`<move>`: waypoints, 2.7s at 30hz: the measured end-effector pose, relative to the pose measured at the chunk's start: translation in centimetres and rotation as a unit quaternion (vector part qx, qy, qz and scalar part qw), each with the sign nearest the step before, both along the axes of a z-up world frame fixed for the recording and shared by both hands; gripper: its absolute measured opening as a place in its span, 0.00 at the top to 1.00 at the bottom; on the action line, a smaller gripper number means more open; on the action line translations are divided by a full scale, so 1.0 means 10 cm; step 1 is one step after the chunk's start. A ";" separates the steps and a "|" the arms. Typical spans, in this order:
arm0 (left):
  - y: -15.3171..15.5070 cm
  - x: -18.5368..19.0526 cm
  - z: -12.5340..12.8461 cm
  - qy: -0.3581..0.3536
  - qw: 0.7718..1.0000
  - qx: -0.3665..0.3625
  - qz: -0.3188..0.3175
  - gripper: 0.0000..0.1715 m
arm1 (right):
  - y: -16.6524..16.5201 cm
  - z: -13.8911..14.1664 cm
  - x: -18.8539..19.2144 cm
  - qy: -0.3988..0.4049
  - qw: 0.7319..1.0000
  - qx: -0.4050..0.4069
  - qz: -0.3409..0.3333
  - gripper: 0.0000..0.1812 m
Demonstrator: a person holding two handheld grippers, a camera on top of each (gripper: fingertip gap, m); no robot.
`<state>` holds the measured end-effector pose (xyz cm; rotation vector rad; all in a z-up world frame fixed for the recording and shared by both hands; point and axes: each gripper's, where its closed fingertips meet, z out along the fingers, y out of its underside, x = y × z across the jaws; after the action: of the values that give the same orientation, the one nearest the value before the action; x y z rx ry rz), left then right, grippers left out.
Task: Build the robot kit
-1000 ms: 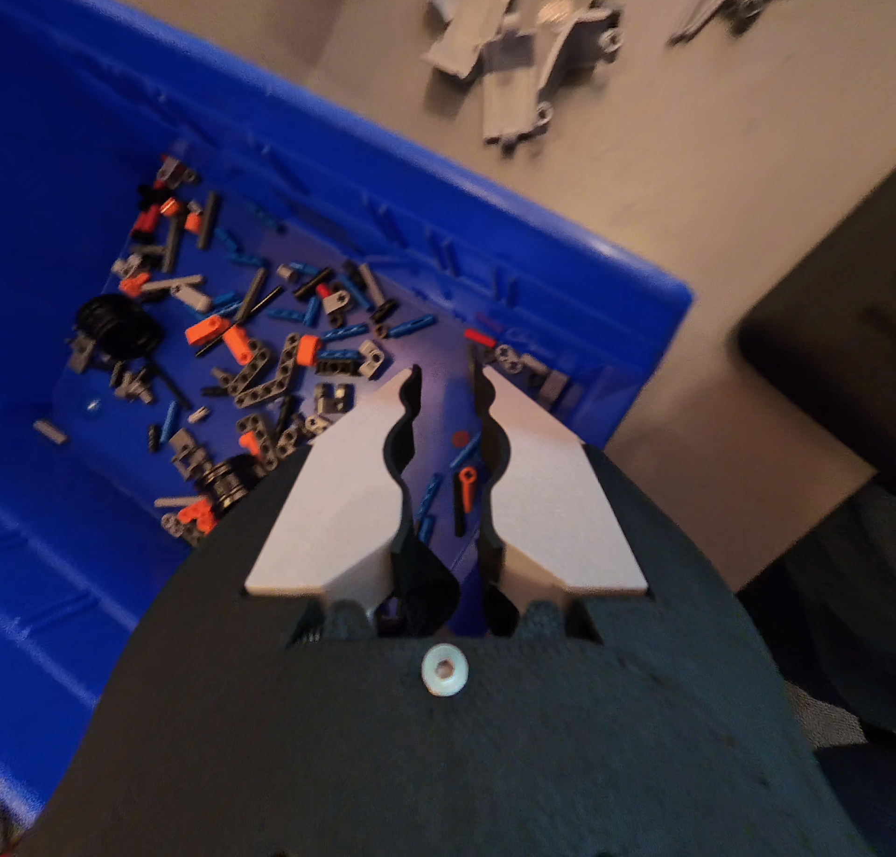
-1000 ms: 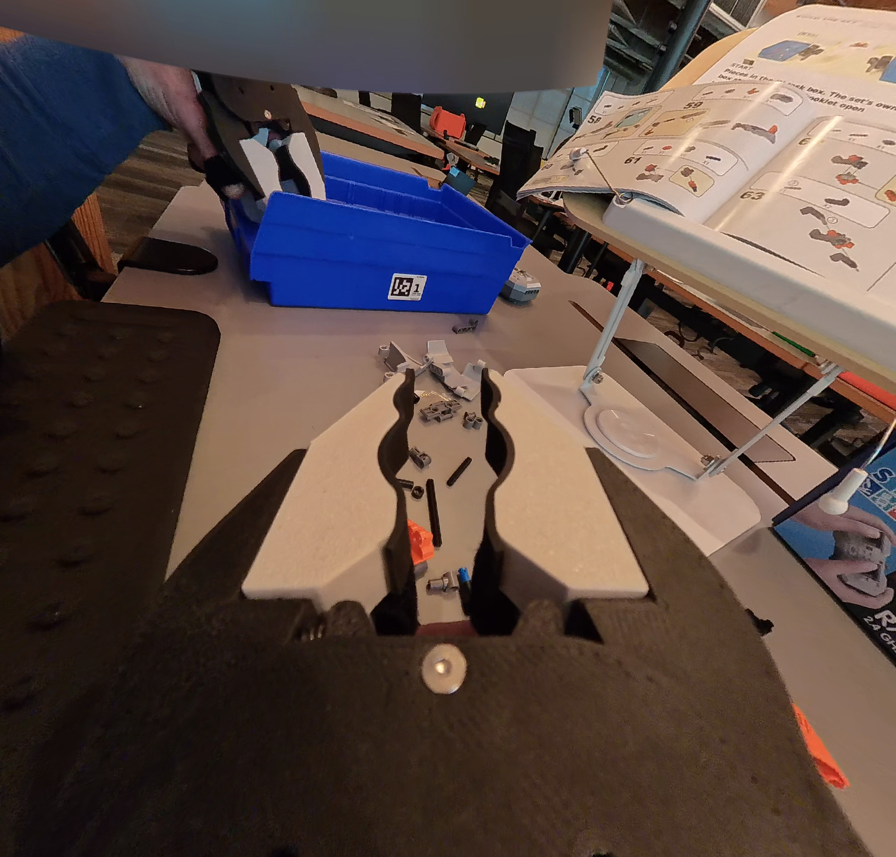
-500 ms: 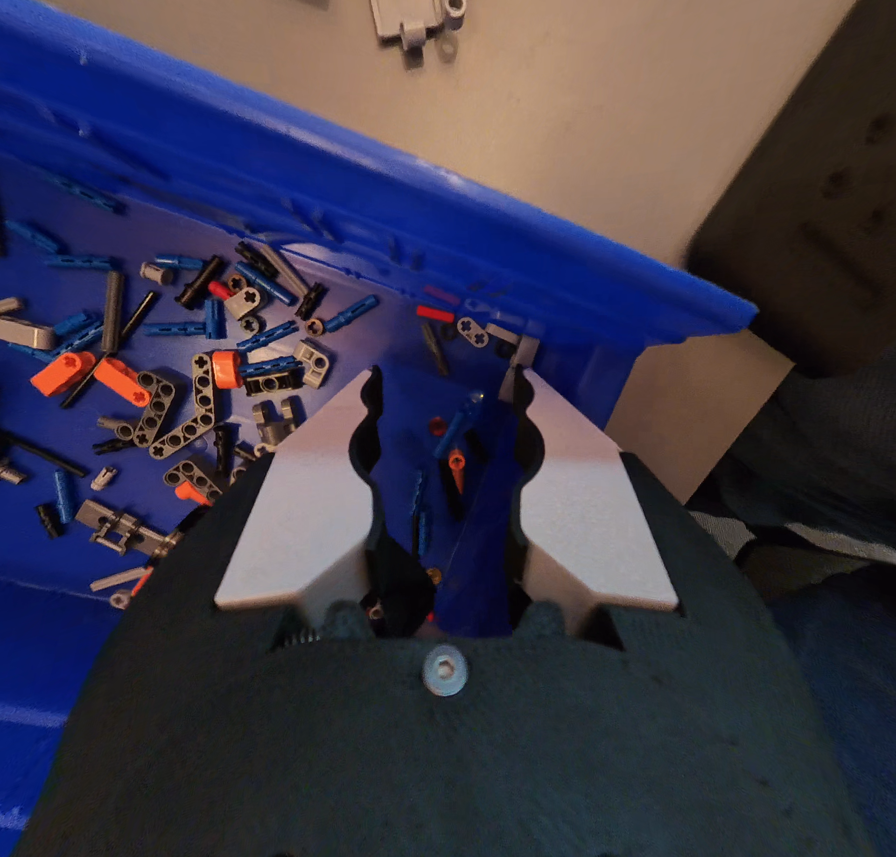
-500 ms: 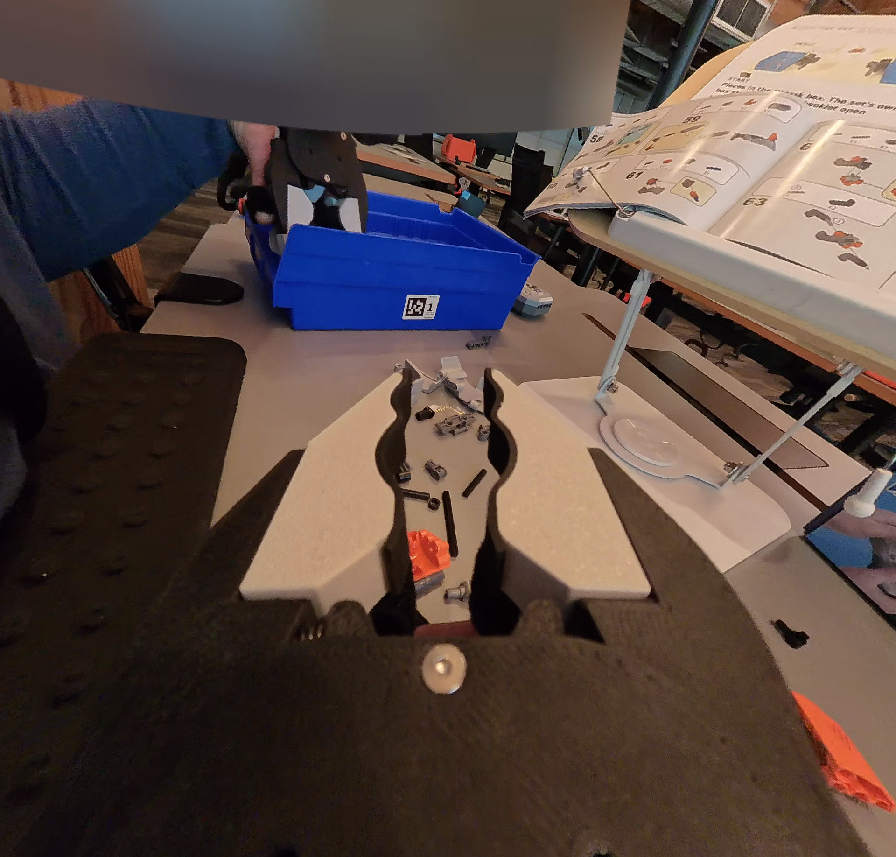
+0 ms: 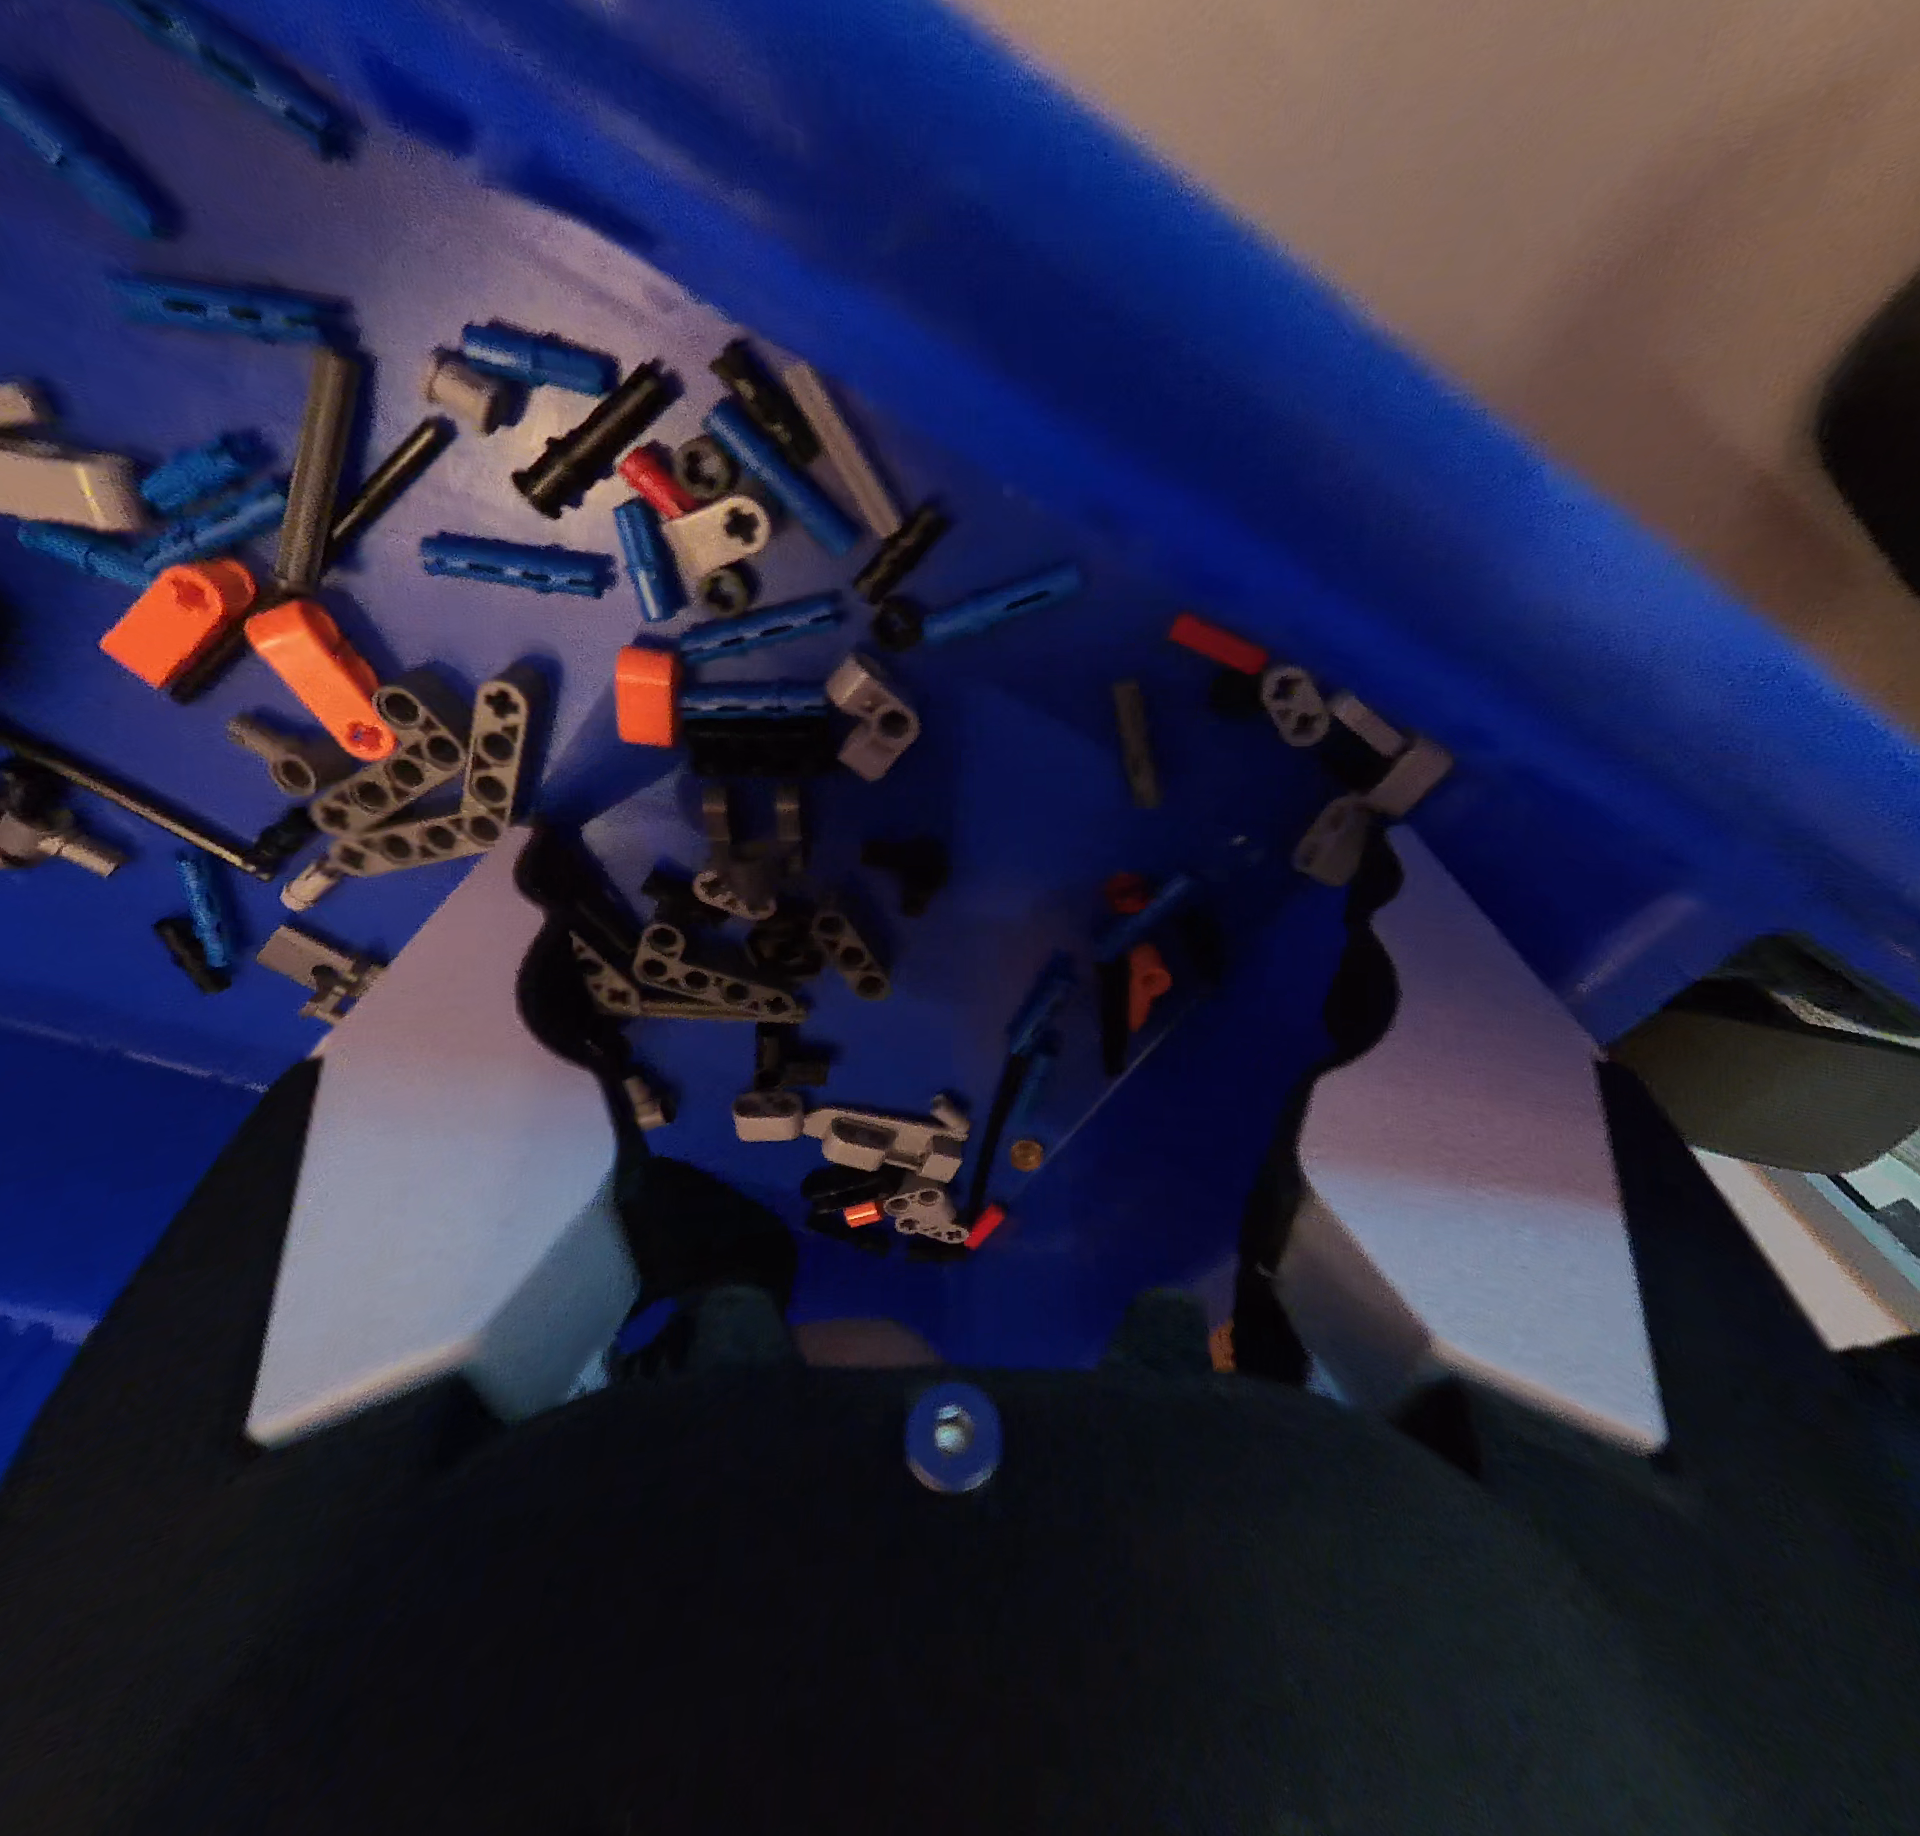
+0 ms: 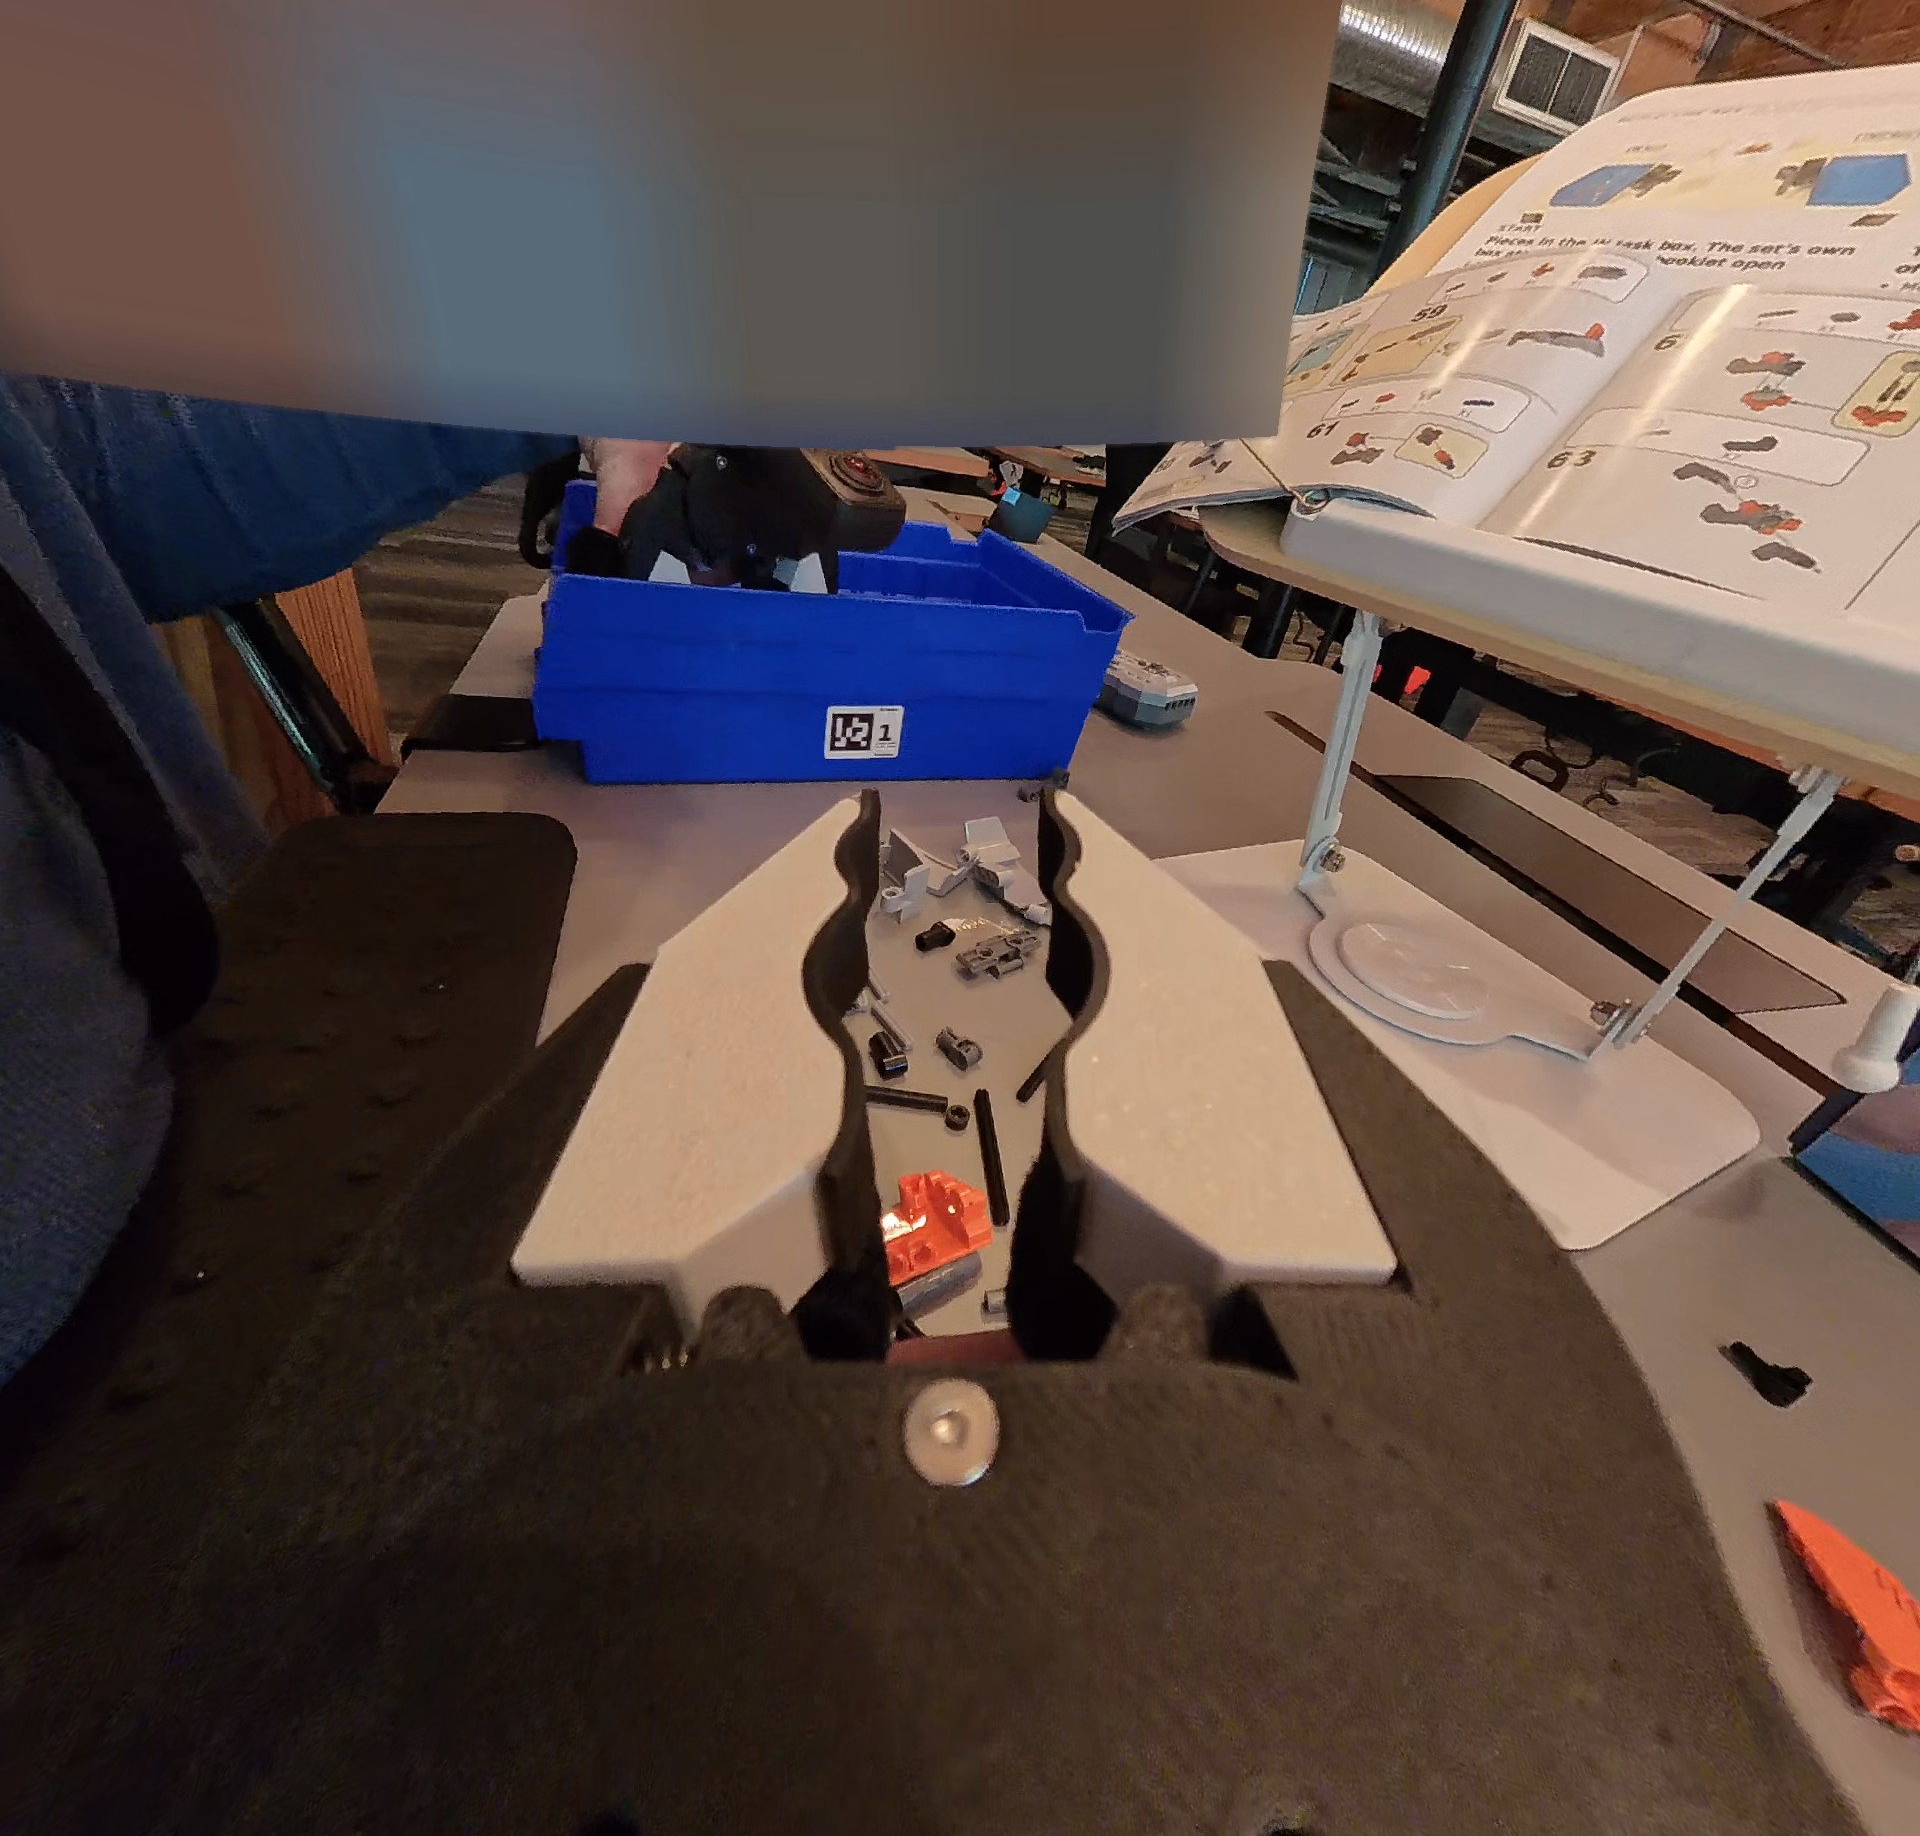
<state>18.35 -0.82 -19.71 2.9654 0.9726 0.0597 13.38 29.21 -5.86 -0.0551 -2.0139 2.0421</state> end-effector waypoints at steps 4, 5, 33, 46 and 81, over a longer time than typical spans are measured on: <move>-0.10 -0.09 0.02 0.038 0.999 -0.020 0.008 0.07 | -0.01 -0.01 0.00 0.005 1.000 0.003 -0.003 0.84; -0.12 -0.15 0.06 0.060 0.998 -0.025 0.007 0.09 | -0.01 -0.01 0.00 0.006 1.000 0.005 -0.004 0.84; 0.12 -0.15 0.10 0.183 0.980 0.070 0.032 0.96 | -0.02 0.00 0.03 0.019 1.000 0.011 -0.001 0.86; 0.29 -0.27 0.96 0.269 0.875 0.357 0.187 0.97 | -0.08 0.07 0.10 0.044 0.999 0.022 -0.005 0.86; 3.49 -0.20 1.29 0.093 0.831 0.545 -0.061 0.97 | 0.44 0.16 0.36 0.337 0.928 0.161 -0.016 0.88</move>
<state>16.39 34.10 -6.82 4.1358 0.9704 0.4903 17.02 33.65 -4.26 0.5901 -1.8237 1.3995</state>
